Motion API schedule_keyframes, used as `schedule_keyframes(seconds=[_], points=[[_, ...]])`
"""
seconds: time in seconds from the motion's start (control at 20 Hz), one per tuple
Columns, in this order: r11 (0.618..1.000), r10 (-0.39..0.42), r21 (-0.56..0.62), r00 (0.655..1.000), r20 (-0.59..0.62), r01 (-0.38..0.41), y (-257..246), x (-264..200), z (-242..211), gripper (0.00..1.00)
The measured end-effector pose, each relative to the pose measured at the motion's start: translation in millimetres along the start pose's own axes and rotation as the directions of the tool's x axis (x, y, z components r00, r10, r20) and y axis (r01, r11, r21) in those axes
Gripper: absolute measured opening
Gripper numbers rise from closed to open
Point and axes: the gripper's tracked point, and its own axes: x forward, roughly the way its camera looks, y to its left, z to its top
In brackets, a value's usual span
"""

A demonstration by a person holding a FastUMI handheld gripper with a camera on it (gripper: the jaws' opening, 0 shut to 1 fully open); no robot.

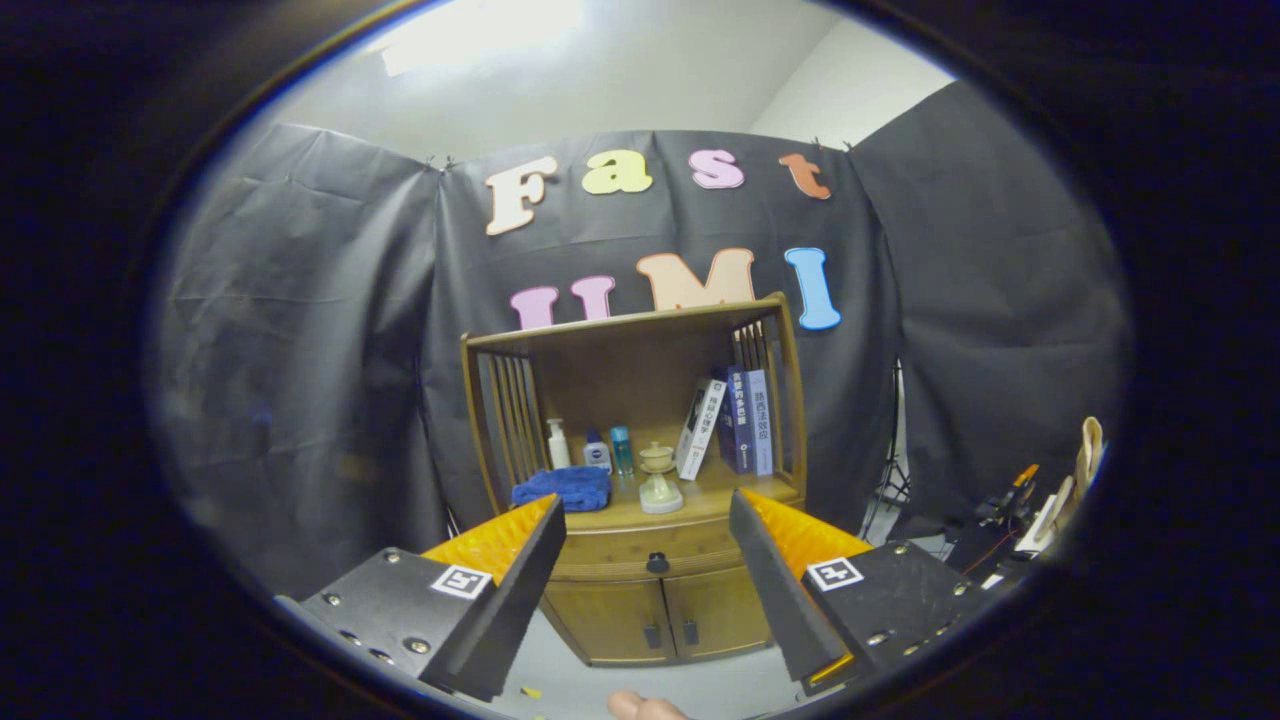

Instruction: Pull open the drawer, take out the items inside it, and place them on the countertop above the cabinet.

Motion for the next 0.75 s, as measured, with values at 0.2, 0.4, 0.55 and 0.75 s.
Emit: schedule_keyframes(seconds=[0.2,0.4,0.55,0.75], points=[[0.999,-0.017,0.049,1.0,0.002,0.017,-7.2,0.9,0.8,0.99],[0.997,-0.017,0.075,1.0,-0.007,0.018,-10.3,3.9,-1.1,0.99],[0.998,-0.019,0.067,1.0,-0.017,0.02,-10.2,5.6,-5.0,0.99],[0.998,-0.012,0.057,0.999,-0.03,0.014,-7.6,6.9,-13.2,0.99]])
